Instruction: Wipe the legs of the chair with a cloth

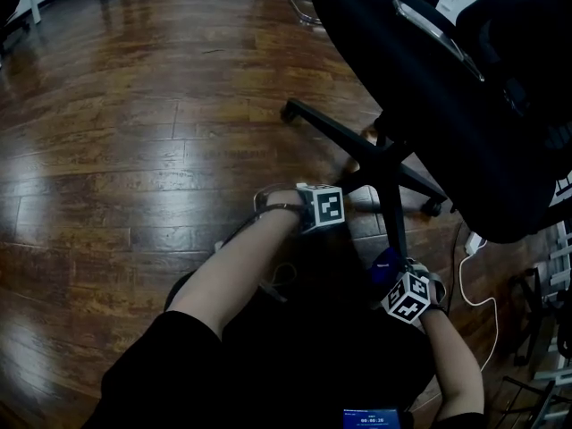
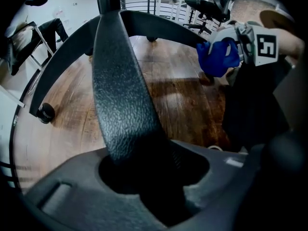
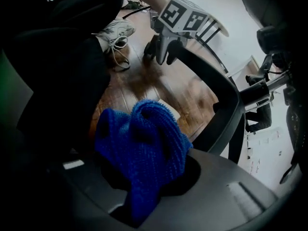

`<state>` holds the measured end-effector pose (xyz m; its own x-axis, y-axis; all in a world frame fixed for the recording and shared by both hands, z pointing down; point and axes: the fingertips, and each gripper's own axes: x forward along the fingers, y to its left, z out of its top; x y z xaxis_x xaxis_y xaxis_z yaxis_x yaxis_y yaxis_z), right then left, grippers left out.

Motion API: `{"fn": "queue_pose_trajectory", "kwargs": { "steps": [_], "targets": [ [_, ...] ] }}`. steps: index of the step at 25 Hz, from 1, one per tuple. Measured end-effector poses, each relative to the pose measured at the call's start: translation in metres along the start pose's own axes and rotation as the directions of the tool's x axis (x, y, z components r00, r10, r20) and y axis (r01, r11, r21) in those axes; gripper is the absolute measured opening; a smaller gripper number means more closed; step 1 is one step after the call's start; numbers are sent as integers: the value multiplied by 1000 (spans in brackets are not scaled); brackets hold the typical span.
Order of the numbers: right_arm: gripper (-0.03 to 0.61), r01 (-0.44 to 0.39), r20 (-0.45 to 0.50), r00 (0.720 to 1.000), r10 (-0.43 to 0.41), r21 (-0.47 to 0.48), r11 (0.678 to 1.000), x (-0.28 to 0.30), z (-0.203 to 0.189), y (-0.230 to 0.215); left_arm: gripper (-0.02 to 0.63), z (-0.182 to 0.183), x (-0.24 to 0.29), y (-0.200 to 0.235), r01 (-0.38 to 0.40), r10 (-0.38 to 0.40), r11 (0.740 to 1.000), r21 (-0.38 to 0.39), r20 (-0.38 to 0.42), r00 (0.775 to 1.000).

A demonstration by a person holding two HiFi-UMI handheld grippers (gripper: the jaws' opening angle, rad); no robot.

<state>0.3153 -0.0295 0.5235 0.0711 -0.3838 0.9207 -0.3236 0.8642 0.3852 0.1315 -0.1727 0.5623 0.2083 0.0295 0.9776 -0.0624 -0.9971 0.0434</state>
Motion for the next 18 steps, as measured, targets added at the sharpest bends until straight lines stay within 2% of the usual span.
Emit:
{"fn": "queue_pose_trajectory", "kwargs": {
  "steps": [4, 8, 14, 18],
  "targets": [
    [77, 10, 7, 1000, -10, -6, 1000, 4, 7, -13, 163, 3, 2, 1, -4, 4, 1000, 14, 4, 1000],
    [77, 118, 56, 991, -119, 8, 993, 11, 34, -67, 163, 4, 4, 4, -26, 27, 999, 30, -7, 1000],
    [77, 302, 112, 944, -310, 87, 949, 23, 90, -168, 163, 5, 6, 2, -15, 15, 999, 30, 0, 1000],
    [77, 349, 113, 926, -359, 103, 932, 22, 102, -193, 163, 6, 5, 2, -17, 17, 999, 28, 2, 1000]
  ]
}}
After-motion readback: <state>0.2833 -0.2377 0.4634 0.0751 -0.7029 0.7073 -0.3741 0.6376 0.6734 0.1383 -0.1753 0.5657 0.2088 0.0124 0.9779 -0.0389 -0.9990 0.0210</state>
